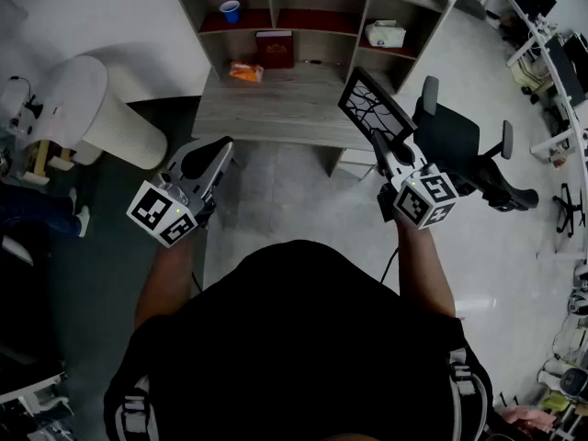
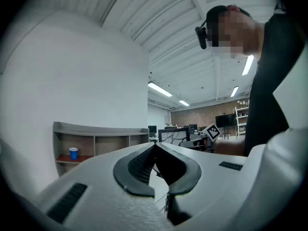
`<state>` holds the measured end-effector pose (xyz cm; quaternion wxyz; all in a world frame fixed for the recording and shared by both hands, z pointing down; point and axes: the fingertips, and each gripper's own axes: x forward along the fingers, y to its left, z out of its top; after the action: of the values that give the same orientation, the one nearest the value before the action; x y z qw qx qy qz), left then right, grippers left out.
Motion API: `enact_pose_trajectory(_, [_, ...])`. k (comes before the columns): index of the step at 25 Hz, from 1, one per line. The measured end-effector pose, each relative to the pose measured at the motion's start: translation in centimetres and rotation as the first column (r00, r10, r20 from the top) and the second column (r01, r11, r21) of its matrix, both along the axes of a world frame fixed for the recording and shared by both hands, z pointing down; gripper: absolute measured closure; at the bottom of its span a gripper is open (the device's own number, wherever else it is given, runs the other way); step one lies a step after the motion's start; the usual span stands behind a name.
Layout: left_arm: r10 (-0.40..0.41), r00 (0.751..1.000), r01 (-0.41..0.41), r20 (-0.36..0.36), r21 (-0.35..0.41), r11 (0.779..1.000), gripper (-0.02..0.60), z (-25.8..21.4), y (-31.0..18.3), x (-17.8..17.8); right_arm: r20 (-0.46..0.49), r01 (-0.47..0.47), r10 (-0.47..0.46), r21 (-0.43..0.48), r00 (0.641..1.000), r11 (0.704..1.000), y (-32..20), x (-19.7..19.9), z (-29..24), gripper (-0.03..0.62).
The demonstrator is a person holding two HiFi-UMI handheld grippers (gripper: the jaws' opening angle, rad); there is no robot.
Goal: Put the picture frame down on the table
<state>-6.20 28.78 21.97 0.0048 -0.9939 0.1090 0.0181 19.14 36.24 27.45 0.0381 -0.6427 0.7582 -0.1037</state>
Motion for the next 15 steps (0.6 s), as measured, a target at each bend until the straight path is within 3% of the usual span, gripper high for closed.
enact_pose_trajectory(3, [-0.052,0.997,0.051,0.056,0.029,0.998,0.566,0.8,-0.4,-0.6,0.010,0.011,-0.011,-0.011,1.000,1.000,0.3,-0.4,0.1,0.577])
enact_pose_trajectory(15, [-0.111,0.989,0.110,0.098,0.014,0.994,0.566,3.6,0.2,-2.9,0.027,0.034,-0.034,-0.002,0.999,0.999,1.4,-1.2,0.5,0.577])
